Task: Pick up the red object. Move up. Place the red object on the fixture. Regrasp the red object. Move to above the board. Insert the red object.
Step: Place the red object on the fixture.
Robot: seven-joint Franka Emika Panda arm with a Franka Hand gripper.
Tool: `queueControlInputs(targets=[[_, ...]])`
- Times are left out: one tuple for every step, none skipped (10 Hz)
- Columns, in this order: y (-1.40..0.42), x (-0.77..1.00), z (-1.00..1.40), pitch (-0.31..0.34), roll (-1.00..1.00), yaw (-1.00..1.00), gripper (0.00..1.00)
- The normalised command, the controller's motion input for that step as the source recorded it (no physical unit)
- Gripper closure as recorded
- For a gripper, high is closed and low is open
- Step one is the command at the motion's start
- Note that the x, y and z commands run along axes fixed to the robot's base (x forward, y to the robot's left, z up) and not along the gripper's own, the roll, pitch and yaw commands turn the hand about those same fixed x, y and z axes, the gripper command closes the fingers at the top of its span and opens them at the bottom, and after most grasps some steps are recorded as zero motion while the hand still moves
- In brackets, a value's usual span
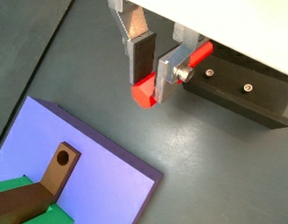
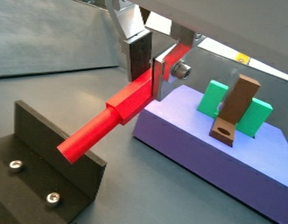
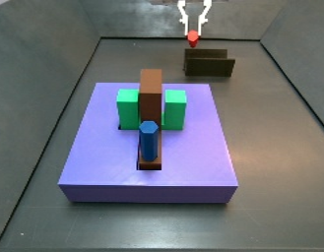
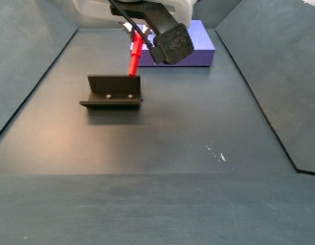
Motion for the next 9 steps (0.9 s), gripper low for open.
queueControlInputs(targets=[[0.23, 0.54, 0.00, 0.000, -0.29, 0.32, 1.00], [0.24, 0.55, 0.00, 0.000, -0.25, 0.33, 1.00], [0.14, 0.59, -0.01, 0.000, -0.21, 0.36, 1.00], [0.06, 0.79, -0.27, 0.000, -0.37, 0.23, 1.00], [0.05, 0.83, -0.28, -0.089, -0.35, 0.11, 1.00], [0.09, 0.77, -0.34, -0.100, -0.25, 0.04, 1.00], [0.11, 0.67, -0.40, -0.129, -0.14, 0.00, 1.00], [0.25, 0.63, -0.30, 0.000, -0.06, 0.00, 1.00], [0.35, 0.39, -0.17, 0.000, -0.01, 0.00, 1.00]])
